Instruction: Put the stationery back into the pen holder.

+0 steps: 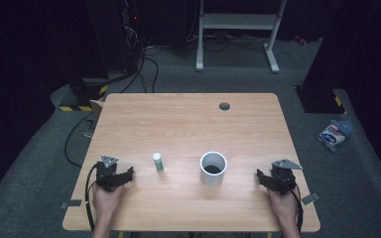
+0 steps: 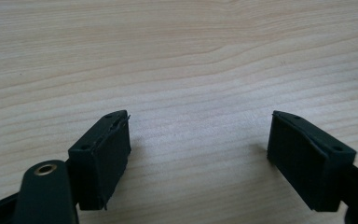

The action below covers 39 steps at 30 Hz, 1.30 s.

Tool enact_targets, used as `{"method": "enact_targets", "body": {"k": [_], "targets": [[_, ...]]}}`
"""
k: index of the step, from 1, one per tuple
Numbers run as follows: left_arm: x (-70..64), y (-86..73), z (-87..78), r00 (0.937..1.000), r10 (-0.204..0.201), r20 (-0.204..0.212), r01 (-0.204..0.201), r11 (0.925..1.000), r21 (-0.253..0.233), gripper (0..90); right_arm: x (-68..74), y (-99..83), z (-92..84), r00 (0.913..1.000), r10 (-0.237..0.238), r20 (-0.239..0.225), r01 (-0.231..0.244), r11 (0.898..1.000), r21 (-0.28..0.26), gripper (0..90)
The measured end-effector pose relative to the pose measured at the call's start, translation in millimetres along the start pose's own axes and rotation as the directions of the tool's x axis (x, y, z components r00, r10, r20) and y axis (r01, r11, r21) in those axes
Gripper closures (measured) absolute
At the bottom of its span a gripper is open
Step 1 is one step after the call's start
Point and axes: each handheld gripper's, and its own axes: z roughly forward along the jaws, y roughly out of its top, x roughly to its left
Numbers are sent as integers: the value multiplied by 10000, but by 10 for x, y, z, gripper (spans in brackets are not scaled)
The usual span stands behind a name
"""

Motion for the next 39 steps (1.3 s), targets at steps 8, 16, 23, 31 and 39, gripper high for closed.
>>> {"method": "enact_targets", "body": {"k": [8,16,23,31,39], "targets": [[-85,-39,-176,9911,-37,1333,20,9999,133,230,-1,-1,-1,9999,-130,-40,130,9999,0,334],[-277,-138,-306,9679,315,2492,-375,9991,191,259,1,-2,-2,9999,-139,-57,139,9999,13,329],[-506,-194,-251,9533,841,2901,-974,9947,317,263,6,-2,-5,9999,-76,-84,76,10000,35,327],[-679,-204,-207,9408,911,3263,-1038,9944,214,286,3,-3,-4,9999,-119,-82,119,9999,25,327],[-784,-145,-157,9319,1198,3424,-1320,9912,123,357,8,-2,-2,9998,-122,-137,123,9999,42,314]]}}
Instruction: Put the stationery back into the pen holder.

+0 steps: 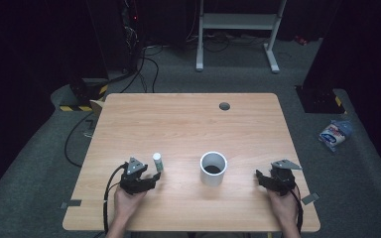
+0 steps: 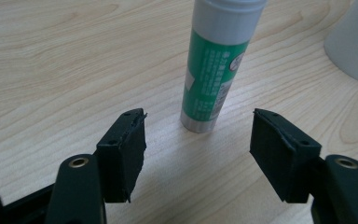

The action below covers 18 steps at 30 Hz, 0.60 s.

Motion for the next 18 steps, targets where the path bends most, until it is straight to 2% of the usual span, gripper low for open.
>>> {"method": "enact_targets", "body": {"k": [2,4,6,9,10,11,12,13,14,16,18], "targets": [[-35,15,42,9999,49,-110,-50,10000,-77,357,0,0,0,10000,-1,0,1,10000,2,313],[-55,37,61,9995,311,-113,-312,9995,-44,366,0,0,0,10000,0,1,0,10000,0,314],[-95,65,97,9997,244,-82,-246,9995,-214,402,0,0,0,10000,1,0,-1,10000,2,314],[-123,81,123,9996,285,-76,-286,9994,-214,438,1,-1,3,10000,-15,-5,15,10000,-17,308],[-127,93,128,9990,435,-79,-436,9990,-98,438,-1,0,3,10000,-31,-6,31,10000,-22,308],[-147,103,146,9995,280,-111,-283,9993,-247,452,0,0,3,10000,-28,-7,28,10000,-22,308],[-141,119,146,9991,410,-105,-411,9990,-157,482,-1,0,3,10000,-30,-5,30,10000,-24,308],[-151,132,159,9997,208,-97,-210,9994,-277,482,-1,0,3,10000,-30,-5,30,10000,-24,308],[-144,145,161,9994,317,-119,-319,9993,-205,498,0,0,3,10000,-28,-5,28,10000,-23,308],[-155,160,178,9999,100,-105,-104,9990,-436,528,-1,0,3,10000,-31,-4,31,10000,-23,308],[-151,167,180,9999,82,-99,-87,9987,-498,580,0,0,3,10000,-29,-5,29,10000,-21,308]]}}
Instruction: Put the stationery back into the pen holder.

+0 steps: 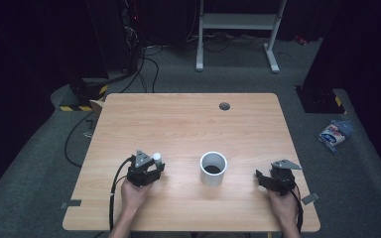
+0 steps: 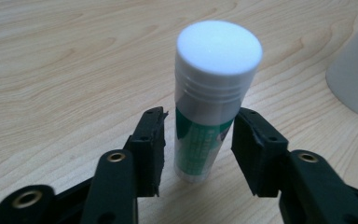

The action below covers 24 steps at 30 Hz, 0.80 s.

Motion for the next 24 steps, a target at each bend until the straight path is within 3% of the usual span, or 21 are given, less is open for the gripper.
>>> {"method": "enact_targets", "body": {"k": [4,8,12,14,15,18,21,22,24], "targets": [[-20,-1,-10,10000,-49,-13,49,9998,-180,639,0,0,0,10000,0,0,0,10000,0,308],[-16,-2,-23,9998,178,53,-178,9998,-15,649,2,-1,-1,10000,21,-9,-21,10000,10,308],[-50,8,-44,9999,16,159,-10,9991,-431,652,3,-5,-6,10000,-40,0,40,10000,16,305],[-39,22,-63,9996,137,233,-128,9992,-377,652,7,-5,-7,10000,-12,-15,12,10000,26,303],[-51,30,-66,9994,-168,305,184,9986,-501,652,7,-6,-7,10000,-34,-21,34,10000,11,303],[-56,66,-73,9990,-257,372,273,9987,-421,653,6,-7,-8,10000,-63,-21,63,10000,5,302],[-82,110,-104,9983,62,587,-46,9996,-273,653,8,-7,-8,10000,-60,-33,60,10000,18,297],[-112,120,-102,9979,-105,644,131,9992,-391,653,8,-7,-7,10000,-64,-33,64,10000,17,297],[-136,136,-122,9977,192,655,-176,9995,-248,653,8,-7,-7,10000,-62,-31,62,10000,16,297]]}}
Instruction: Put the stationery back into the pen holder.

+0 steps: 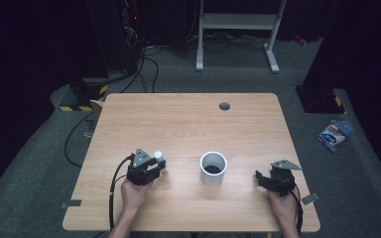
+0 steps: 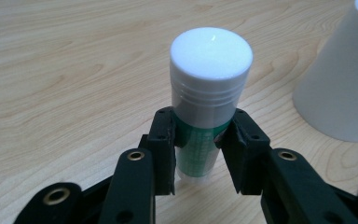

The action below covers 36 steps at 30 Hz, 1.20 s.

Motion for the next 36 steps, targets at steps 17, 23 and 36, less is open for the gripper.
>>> {"method": "enact_targets", "body": {"k": [17,23,36], "targets": [[-140,137,-49,9972,-150,735,142,9998,109,653,3,0,0,10000,16,-18,-16,10000,16,293],[-215,208,-66,9938,-231,1087,224,9997,78,653,3,0,0,10000,14,-18,-14,10000,16,293],[-383,355,-51,9835,-266,1790,245,9996,140,653,3,0,0,10000,15,-17,-15,10000,16,293]]}}
